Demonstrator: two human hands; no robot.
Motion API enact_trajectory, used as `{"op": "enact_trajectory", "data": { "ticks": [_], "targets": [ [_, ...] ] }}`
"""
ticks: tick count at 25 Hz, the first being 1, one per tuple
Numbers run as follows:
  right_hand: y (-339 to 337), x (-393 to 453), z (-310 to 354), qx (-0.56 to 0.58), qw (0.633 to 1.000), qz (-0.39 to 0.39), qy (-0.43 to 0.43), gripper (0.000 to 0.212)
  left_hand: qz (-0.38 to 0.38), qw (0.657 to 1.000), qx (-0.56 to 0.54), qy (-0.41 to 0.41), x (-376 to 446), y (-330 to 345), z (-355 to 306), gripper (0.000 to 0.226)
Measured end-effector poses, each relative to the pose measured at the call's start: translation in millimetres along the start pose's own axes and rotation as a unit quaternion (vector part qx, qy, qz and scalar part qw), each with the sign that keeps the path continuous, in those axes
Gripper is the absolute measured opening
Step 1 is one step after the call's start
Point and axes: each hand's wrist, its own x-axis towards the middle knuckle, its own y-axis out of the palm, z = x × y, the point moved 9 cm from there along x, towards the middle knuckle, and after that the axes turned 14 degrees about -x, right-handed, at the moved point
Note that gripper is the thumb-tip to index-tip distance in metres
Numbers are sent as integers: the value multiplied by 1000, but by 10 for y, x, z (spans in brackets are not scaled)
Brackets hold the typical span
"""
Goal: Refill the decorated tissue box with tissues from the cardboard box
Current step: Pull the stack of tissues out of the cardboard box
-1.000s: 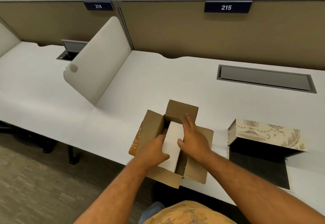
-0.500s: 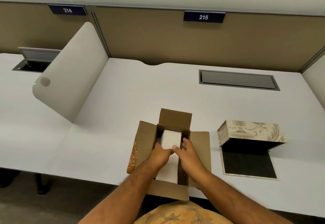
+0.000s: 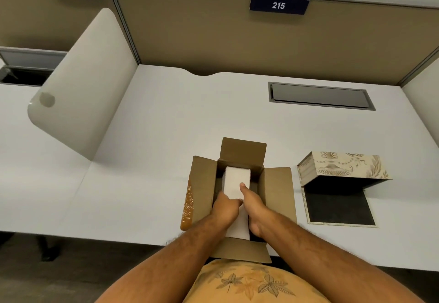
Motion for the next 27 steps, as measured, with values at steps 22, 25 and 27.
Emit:
{"op": "enact_trajectory", "data": {
  "ticks": [22, 25, 27],
  "targets": [
    [0, 76, 49, -5, 999, 40, 8, 68, -24, 998, -3, -51, 14, -35, 12, 66],
    [9, 36, 53, -3, 998, 58, 3, 53, -28, 998, -7, -50, 10, -35, 13, 72],
    [-4, 48, 48, -6, 998, 60, -2, 53, -24, 999, -15, -40, -8, -25, -5, 67]
  ]
}}
